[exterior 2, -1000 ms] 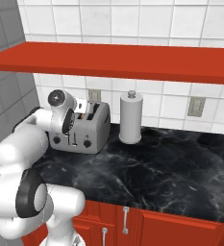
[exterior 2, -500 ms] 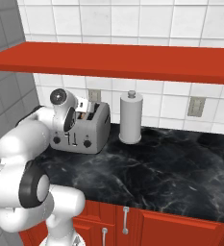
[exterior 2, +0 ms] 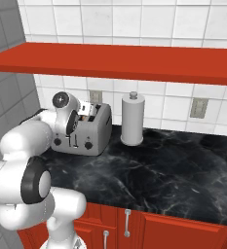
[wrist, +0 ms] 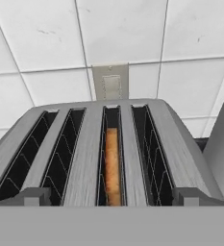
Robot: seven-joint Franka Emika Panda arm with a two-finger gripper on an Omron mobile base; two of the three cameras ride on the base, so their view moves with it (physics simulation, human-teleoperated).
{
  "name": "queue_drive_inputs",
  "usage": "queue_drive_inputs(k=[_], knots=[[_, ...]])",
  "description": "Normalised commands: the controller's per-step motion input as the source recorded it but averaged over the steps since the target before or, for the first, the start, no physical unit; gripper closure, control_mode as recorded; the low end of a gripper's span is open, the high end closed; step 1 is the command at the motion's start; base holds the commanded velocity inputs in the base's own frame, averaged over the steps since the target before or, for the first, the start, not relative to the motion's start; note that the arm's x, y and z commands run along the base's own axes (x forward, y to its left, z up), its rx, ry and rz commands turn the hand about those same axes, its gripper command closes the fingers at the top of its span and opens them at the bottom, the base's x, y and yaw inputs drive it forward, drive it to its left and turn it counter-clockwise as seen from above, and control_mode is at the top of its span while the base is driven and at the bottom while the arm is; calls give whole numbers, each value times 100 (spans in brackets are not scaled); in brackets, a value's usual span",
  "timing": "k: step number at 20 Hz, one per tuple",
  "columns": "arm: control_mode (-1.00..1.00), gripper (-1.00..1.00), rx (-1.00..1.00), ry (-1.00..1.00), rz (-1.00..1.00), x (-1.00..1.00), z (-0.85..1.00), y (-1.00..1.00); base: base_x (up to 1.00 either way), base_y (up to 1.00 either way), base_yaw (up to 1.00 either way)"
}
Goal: Start the toaster. Once the lever pops up, take the bread to the plate on the dining counter.
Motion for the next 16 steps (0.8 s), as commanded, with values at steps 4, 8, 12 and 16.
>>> queue_drive_inputs(k=[4, 8, 12, 16], knots=[[-100, -100, 1, 0, -5, 5, -7, 0, 0, 0, 0], [-100, -100, 0, 0, -3, 0, -11, 0, 0, 0, 0], [-100, -100, 0, 0, 0, 0, -1, 0, 0, 0, 0], [-100, -100, 0, 0, 0, 1, -1, 3, 0, 0, 0]])
